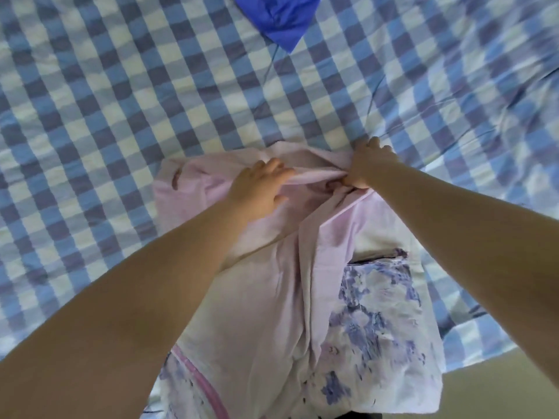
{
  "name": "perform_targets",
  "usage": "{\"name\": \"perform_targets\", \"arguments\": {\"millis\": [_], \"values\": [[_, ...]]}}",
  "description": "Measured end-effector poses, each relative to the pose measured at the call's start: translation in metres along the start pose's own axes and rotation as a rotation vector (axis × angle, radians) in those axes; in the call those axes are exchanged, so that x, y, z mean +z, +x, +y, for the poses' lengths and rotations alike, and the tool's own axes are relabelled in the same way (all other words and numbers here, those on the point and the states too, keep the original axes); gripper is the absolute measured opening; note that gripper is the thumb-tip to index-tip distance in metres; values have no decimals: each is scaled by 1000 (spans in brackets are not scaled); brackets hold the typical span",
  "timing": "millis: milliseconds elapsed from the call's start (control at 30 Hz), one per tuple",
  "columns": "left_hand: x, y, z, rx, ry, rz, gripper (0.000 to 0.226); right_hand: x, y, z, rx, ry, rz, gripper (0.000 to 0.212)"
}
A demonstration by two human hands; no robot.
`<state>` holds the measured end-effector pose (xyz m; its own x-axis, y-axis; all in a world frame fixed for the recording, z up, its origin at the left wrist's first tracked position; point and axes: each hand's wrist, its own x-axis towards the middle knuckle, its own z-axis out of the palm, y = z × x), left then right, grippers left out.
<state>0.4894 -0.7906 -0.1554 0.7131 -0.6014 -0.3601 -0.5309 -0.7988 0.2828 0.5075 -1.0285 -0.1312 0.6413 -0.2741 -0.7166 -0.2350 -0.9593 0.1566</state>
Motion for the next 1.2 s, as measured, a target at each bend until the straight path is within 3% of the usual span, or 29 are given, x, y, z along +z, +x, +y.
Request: {"name": "perform_targets", "arguments": {"millis": [33, 100, 167, 267, 333, 400, 467, 567, 667, 733, 833, 867, 933, 967, 1033, 1133, 1200], "values": [[4, 8, 14, -23, -54, -53, 73, -3, -4, 3, -104, -88, -18, 73], [11, 24, 30, -118, -127, -117, 84, -22, -11, 6, -317, -141, -208, 29], [10, 34, 33, -246, -137, -111, 78, -51, -12, 10, -395, 35, -246, 26], [-1, 42, 24, -353, -111, 115, 33, -78, 4, 31, -244, 451, 260, 37], [-5, 50, 17, -391, -151, 212, 18, -65, 10, 49, -158, 606, 398, 34], [-8, 60, 13, -363, -177, 171, 26, -41, 11, 51, -397, 392, 322, 36], [-8, 70, 17, -256, -159, 79, 40, -18, 4, 45, -547, 205, 119, 55], [-3, 83, 26, -184, -115, -9, 40, -8, 6, 49, -544, 70, 41, 49], [-5, 91, 31, -235, 61, -129, 34, -15, -6, 66, -547, -221, -158, 36], [-10, 91, 35, -262, 234, -144, 29, -10, -23, 73, -718, -413, -87, 23], [-11, 86, 35, -217, 300, -21, 22, -8, -38, 86, -1035, -726, 90, 30], [-10, 83, 34, -166, 289, 23, 18, -15, -34, 94, -1026, -840, 124, 27], [-12, 77, 35, -76, 241, 68, 20, -36, -18, 111, -877, -763, 368, 22], [-13, 75, 38, -63, 169, 55, 19, -50, -10, 121, -635, -747, 437, 23], [-21, 78, 50, -140, -27, 43, 16, -59, 3, 130, -377, -652, 290, 24], [-27, 92, 58, -280, -92, -137, 31, -48, 2, 112, -322, -543, 213, 27], [-28, 98, 61, -285, -226, -183, 34, -39, -1, 93, -512, -420, 493, 22]]}}
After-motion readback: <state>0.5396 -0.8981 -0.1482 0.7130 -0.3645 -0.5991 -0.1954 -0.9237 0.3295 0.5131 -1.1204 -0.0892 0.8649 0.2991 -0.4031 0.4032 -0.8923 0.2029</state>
